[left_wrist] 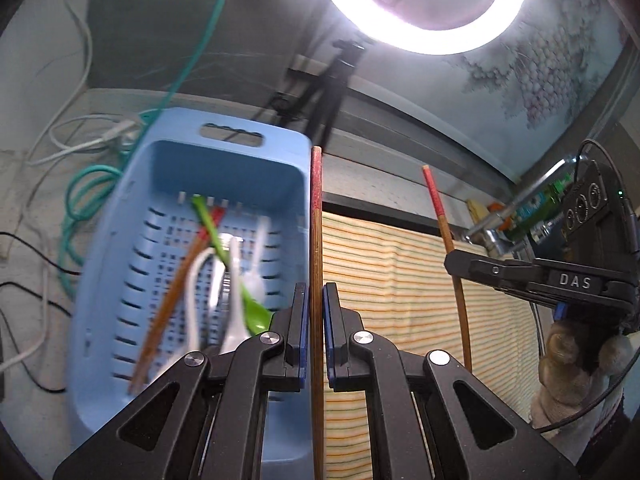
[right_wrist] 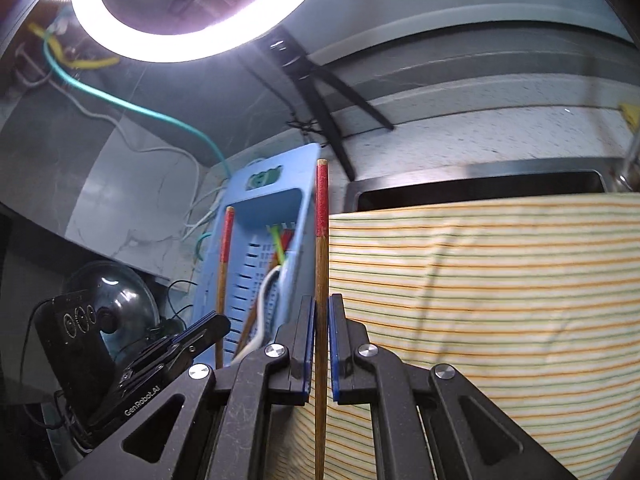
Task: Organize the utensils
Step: 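Lift both chopsticks upright and carry them into the blue basket with both tools, then open both tools to release the chopsticks in the basket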
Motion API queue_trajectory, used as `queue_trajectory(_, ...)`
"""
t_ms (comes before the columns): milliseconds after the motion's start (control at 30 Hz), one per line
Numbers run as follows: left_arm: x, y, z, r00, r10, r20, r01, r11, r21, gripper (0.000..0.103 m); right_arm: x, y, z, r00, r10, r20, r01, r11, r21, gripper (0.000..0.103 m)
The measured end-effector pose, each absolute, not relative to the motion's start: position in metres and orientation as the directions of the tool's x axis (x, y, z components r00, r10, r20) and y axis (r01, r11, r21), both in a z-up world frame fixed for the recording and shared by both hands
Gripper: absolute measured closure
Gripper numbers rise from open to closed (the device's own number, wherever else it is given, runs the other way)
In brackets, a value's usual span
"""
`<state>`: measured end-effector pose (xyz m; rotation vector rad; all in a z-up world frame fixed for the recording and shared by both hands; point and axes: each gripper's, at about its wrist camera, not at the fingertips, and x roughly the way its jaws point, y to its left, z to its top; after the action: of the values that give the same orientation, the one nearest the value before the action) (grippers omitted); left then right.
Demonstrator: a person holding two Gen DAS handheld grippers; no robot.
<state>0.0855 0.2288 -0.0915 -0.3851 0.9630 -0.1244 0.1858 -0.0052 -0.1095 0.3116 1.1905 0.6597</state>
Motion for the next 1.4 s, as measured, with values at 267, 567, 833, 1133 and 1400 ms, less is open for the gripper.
queue_trajectory(267, 0.089, 0.273, -0.099, 0.566, -0.216, -0.796, -0.133, 0.929, -0.346, 0.097, 0.189, 0.058, -0.113, 0.156, 0.653, -0.741, -0.342, 0.739, 0.580, 0.097)
queue_trajectory(567, 0.096, 0.296, -0.108, 0.551, -0.185, -0.813, -0.167, 0.931, -0.325, 0.097, 0.196, 0.101, -0.134, 0.108, 0.643, -0.758, -0.331, 0.742, 0.583, 0.097)
queue_trajectory(833, 0.099, 0.306, -0.111, 0.545, -0.160, -0.823, -0.193, 0.931, -0.309, 0.097, 0.200, 0.115, -0.142, 0.098, 0.628, -0.772, -0.352, 0.747, 0.564, 0.097)
queue_trajectory(1133, 0.104, 0.307, -0.108, 0.545, -0.134, -0.828, -0.198, 0.939, -0.282, 0.089, 0.206, 0.118, -0.143, 0.094, 0.623, -0.776, -0.368, 0.746, 0.555, 0.094)
queue_trajectory(1400, 0.102, 0.305, -0.106, 0.546, -0.116, -0.830, -0.207, 0.941, -0.268, 0.089, 0.204, 0.114, -0.139, 0.094, 0.620, -0.779, -0.384, 0.744, 0.546, 0.094)
